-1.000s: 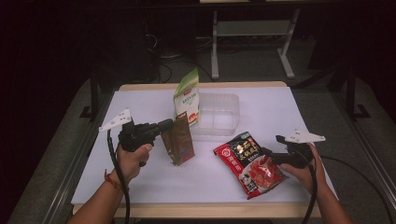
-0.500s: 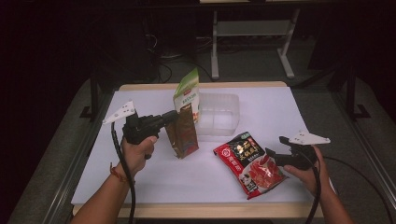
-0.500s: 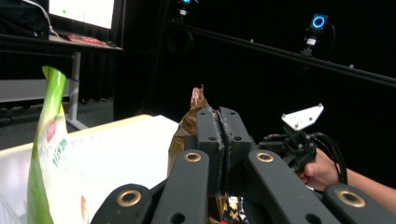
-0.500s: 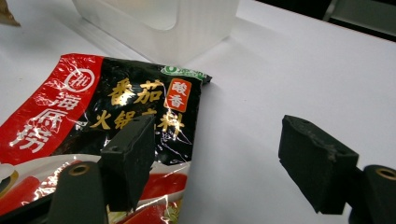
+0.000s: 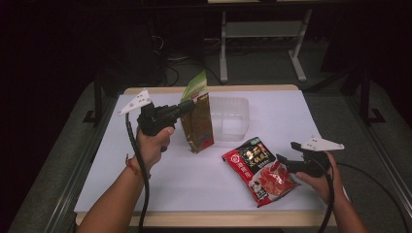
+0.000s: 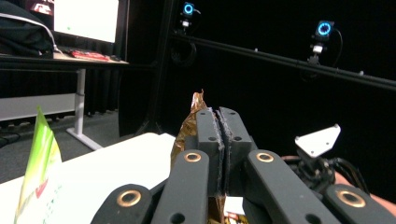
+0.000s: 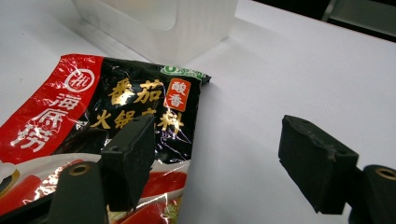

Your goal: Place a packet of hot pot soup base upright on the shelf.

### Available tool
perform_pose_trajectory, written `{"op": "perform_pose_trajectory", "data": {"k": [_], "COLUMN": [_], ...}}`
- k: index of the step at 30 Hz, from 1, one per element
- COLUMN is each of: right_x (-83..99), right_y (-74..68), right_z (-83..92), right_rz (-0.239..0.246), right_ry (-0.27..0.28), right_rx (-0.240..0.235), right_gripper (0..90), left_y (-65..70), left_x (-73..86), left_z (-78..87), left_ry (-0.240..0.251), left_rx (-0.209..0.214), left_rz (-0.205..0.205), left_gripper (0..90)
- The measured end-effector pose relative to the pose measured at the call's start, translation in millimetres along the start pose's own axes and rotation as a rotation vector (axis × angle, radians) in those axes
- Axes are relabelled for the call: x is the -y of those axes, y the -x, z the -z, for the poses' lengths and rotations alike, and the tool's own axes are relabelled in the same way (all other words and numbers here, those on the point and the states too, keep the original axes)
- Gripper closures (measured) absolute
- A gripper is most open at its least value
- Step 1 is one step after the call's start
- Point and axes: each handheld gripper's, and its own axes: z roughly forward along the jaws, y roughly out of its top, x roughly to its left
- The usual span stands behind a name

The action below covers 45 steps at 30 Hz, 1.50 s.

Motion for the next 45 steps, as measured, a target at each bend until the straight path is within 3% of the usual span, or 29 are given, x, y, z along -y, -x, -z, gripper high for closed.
{"op": "perform_pose_trajectory", "data": {"k": [1,9,19,24,30,35,38,41,45], "right_x": [0.1,2.0,4.9,5.9,6.9,7.1,7.3,7.5,7.6], "right_y": [0.1,0.3,1.2,1.5,3.2,3.1,3.0,3.1,3.3], "right_z": [0.3,1.8,3.1,3.0,4.1,3.9,3.4,3.5,3.6], "right_rz": [0.002,-0.004,-0.011,-0.010,-0.013,-0.012,-0.009,-0.010,-0.009], "right_ry": [0.001,-0.003,-0.008,-0.013,-0.009,-0.010,-0.013,-0.013,-0.014], "right_rx": [0.000,0.003,0.005,0.005,0.009,0.007,0.005,0.006,0.007], "right_gripper": [26.5,26.5,26.4,26.3,26.3,26.3,26.3,26.3,26.3], "left_y": [-0.5,-8.2,-20.5,-29.9,-38.2,-41.3,-42.9,-47.1,-50.2], "left_x": [-1.4,-6.7,-7.0,-5.4,-1.5,2.2,5.0,8.1,11.7], "left_z": [-2.6,-25.0,-54.8,-66.5,-79.3,-91.8,-98.9,-104.6,-111.6], "left_ry": [-0.006,-0.013,-0.037,-0.044,-0.043,-0.056,-0.067,-0.060,-0.075], "left_rx": [-0.012,-0.046,-0.118,-0.171,-0.203,-0.224,-0.251,-0.267,-0.288], "left_rz": [-0.013,-0.014,-0.012,-0.007,0.008,-0.002,-0.029,-0.014,-0.027], "left_gripper": [88.6,88.6,88.6,88.6,88.6,88.5,88.5,88.5,88.5]}}
